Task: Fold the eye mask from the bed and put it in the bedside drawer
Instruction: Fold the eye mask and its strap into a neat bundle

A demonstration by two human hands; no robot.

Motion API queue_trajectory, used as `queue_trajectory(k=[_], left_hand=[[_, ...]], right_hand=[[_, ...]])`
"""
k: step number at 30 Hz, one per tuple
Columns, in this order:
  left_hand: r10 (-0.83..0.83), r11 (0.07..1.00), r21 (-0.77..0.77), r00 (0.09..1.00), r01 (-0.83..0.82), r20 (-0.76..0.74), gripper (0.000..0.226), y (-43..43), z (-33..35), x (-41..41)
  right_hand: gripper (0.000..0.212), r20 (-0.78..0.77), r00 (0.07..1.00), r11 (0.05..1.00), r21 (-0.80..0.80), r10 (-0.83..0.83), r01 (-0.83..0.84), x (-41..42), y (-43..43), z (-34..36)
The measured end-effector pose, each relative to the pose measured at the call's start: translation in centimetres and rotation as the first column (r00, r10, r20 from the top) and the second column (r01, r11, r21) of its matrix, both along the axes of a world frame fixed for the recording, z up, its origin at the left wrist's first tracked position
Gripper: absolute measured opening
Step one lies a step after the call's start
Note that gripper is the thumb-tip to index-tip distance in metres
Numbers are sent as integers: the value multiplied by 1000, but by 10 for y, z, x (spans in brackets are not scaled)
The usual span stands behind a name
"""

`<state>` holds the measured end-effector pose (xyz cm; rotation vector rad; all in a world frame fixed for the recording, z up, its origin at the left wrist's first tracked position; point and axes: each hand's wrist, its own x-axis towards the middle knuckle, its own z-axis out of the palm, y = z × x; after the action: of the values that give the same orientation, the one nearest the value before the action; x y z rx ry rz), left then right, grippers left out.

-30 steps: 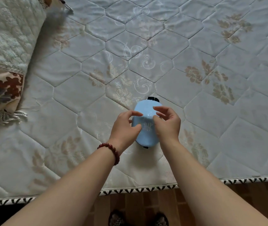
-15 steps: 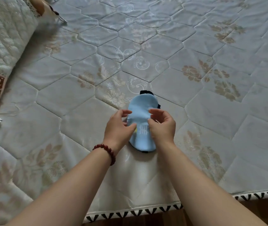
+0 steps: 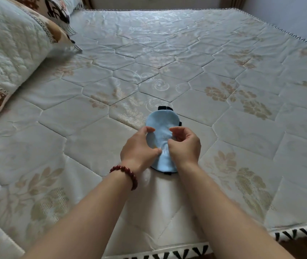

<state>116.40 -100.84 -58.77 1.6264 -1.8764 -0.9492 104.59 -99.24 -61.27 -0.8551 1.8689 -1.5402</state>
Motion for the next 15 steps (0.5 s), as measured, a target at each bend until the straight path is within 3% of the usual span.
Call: queue_trajectory(k=[10,15], left_hand=[[-70,998,-4,997,71,44,54,25,6,3],[-126,992,50,976,119,179,56,33,14,11]], right_hand=[[38,95,991,994,49,98,-103,-4,30,9],[37,126,972,970,116,199,-214,-3,50,20]])
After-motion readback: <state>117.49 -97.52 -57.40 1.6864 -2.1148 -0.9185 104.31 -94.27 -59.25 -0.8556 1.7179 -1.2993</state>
